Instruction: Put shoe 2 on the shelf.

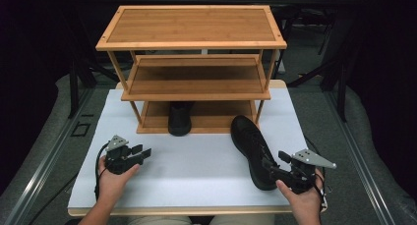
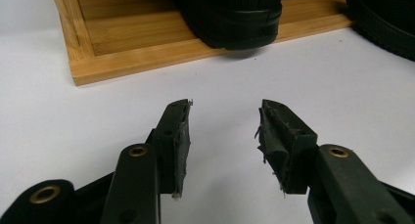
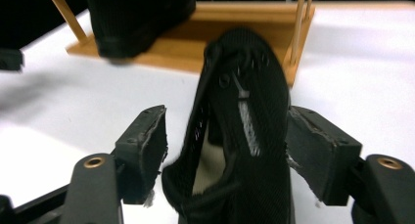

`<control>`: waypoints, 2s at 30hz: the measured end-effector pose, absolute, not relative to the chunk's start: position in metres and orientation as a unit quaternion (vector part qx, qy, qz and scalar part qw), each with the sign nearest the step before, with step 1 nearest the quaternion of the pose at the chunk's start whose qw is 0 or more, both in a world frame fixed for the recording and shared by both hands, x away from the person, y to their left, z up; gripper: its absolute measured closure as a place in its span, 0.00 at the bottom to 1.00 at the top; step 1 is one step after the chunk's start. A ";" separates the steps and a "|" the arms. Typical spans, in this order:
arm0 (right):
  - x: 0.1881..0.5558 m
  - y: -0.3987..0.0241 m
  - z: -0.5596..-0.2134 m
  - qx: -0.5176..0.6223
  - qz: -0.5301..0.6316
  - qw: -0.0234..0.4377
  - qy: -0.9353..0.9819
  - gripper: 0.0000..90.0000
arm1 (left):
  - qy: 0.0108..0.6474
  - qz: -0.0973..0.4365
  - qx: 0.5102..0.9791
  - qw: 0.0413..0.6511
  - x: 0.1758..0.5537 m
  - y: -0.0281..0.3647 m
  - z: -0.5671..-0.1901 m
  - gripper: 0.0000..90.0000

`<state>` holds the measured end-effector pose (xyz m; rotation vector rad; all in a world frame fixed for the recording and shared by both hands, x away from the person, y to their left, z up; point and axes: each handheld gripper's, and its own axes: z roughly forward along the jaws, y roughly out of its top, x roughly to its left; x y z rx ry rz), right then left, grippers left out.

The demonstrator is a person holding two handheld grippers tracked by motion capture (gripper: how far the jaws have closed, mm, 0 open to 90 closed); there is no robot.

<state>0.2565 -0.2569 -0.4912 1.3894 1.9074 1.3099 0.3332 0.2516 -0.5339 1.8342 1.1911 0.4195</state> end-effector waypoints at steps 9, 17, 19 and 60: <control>0.262 -0.250 -0.524 0.526 0.431 0.220 0.700 0.31 | 0.479 0.168 0.740 0.442 0.334 0.251 -0.535 0.61; 0.265 -0.252 -0.530 0.541 0.429 0.209 0.692 0.38 | 0.477 0.166 0.745 0.436 0.334 0.250 -0.534 0.61; 0.265 -0.251 -0.530 0.542 0.417 0.218 0.696 0.42 | 0.475 0.167 0.744 0.440 0.334 0.250 -0.535 0.61; 0.256 -0.246 -0.521 0.515 0.438 0.242 0.696 0.95 | 0.473 0.173 0.743 0.440 0.333 0.248 -0.534 0.61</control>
